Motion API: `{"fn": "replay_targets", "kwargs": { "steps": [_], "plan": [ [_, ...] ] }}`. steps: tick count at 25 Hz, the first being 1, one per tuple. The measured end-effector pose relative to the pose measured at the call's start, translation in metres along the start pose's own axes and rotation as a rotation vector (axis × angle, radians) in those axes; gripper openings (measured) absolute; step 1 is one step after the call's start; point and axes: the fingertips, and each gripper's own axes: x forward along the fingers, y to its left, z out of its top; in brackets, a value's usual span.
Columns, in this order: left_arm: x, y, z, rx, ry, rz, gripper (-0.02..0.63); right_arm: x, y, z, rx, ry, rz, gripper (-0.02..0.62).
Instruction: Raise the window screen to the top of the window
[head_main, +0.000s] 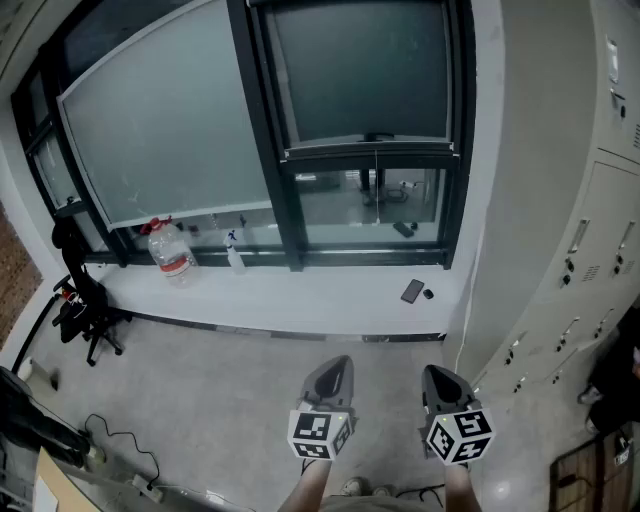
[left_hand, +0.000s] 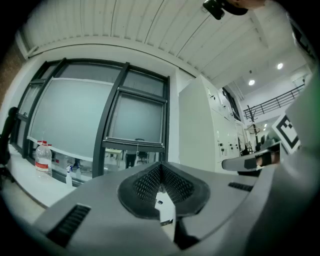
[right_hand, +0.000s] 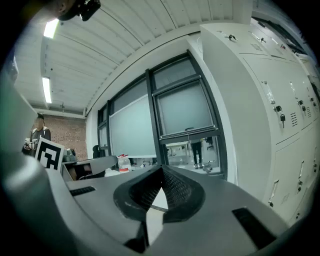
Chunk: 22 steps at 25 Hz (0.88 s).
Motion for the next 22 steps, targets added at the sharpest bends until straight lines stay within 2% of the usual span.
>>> {"fn": "replay_targets", "kwargs": {
  "steps": [9,16,22],
  "plan": [
    [0.003,-0.014,-0.006,0.005,0.014,0.003,0.003,-0.006,-0.010,0.002,-0.017,-0.004,0.018,0.005],
    [0.008,-0.024,0.007,0.026,-0.018,0.014,0.003,-0.014,-0.015,0.014,-0.053,-0.036,0.096,0.005],
    [0.035,-0.010,0.002,0.067,-0.003,0.012,0.003,0.014,-0.026,0.016,-0.046,-0.046,0.133,0.005]
  ]
}}
